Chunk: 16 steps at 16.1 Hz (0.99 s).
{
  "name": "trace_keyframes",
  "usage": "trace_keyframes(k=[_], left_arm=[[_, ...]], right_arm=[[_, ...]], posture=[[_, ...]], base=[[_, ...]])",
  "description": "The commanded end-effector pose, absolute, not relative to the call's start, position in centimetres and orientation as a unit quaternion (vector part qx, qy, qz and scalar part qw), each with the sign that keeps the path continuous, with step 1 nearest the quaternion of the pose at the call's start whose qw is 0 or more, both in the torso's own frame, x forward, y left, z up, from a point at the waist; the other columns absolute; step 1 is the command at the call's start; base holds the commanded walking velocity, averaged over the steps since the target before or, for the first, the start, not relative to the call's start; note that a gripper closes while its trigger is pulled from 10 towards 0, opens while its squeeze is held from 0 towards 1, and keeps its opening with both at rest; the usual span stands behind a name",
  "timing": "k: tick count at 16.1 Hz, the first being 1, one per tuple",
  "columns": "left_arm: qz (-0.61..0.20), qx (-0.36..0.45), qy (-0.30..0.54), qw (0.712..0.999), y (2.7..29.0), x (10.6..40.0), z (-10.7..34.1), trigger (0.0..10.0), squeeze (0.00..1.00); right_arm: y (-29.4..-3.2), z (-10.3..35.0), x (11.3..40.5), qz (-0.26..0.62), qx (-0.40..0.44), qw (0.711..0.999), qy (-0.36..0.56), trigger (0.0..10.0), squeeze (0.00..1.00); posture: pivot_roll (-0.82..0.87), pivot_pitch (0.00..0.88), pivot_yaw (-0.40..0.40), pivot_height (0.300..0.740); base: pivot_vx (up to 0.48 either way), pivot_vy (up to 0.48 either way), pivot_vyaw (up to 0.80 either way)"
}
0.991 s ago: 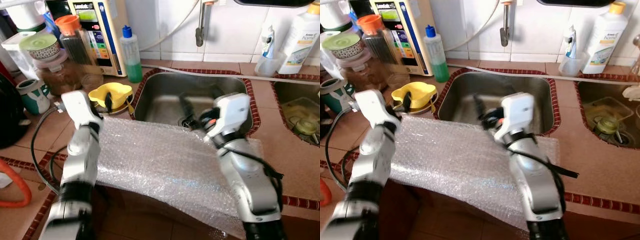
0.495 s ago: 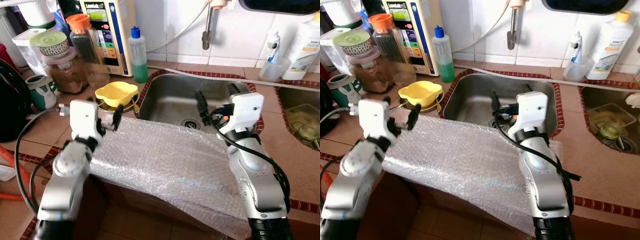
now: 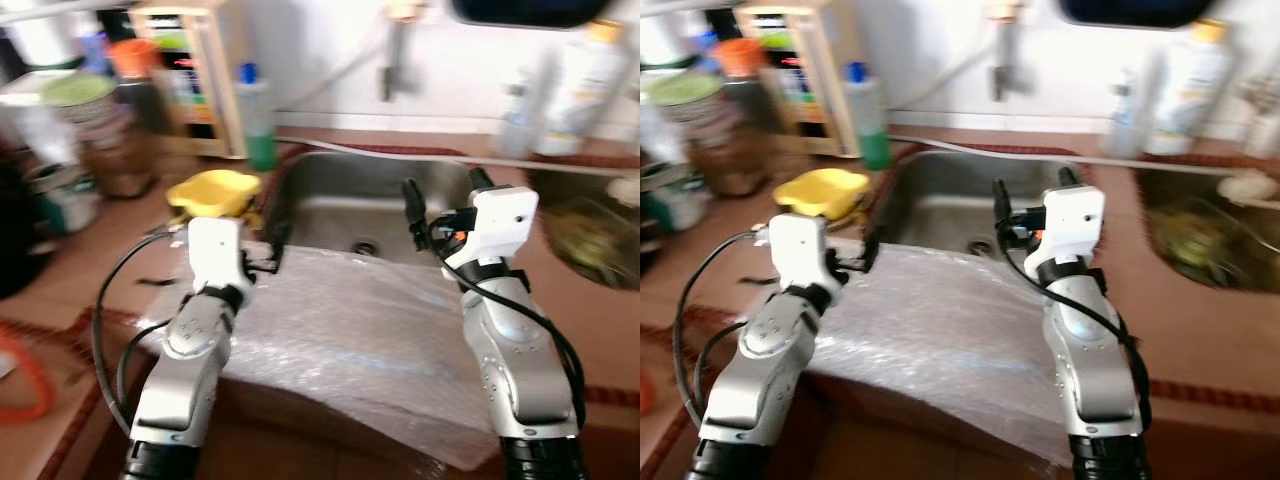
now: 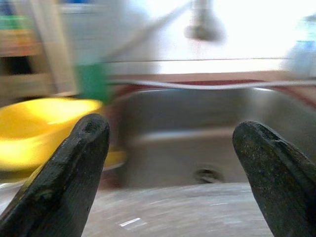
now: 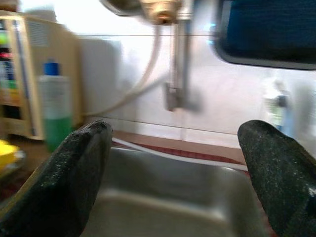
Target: Kitchen organization
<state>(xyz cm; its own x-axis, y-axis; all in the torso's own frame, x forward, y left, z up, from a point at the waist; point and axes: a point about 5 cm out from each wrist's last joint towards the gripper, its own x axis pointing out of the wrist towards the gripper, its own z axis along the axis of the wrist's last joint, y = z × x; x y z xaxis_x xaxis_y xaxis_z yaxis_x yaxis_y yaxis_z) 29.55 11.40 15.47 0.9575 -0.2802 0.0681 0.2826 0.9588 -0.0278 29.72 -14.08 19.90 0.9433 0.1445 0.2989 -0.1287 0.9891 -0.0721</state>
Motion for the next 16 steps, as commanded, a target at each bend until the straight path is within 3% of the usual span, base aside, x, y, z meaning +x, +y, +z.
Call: trace_keyframes(k=[1, 4, 13, 16], left_arm=[[-0.161, -0.008, -0.046, 0.986, 11.3, 29.6, 16.0, 10.0, 0.00], [-0.137, -0.027, -0.052, 0.989, 11.7, 30.8, 16.7, 10.0, 0.00], [-0.125, -0.043, -0.036, 0.991, 11.8, 30.2, 15.9, 10.0, 0.00], [-0.138, -0.051, -0.067, 0.987, 11.9, 30.1, 17.0, 10.0, 0.00]], right_arm=[[-13.9, 19.8, 30.0, 0.069, -0.028, 0.986, -0.149, 10.0, 0.00], [-13.9, 20.1, 30.0, 0.065, -0.026, 0.985, -0.155, 10.0, 0.00], [-13.8, 20.1, 29.9, 0.070, -0.024, 0.985, -0.158, 10.0, 0.00], [-13.8, 20.2, 29.9, 0.068, -0.025, 0.984, -0.163, 10.0, 0.00]], posture=[[0.01, 0.008, 0.089, 0.740], [-0.01, 0.008, 0.109, 0.740], [0.00, 0.008, 0.094, 0.740], [-0.01, 0.006, 0.095, 0.740]], base=[[0.000, 0.000, -0.80], [0.000, 0.000, -0.67], [0.000, 0.000, 0.00], [0.000, 0.000, 0.00]])
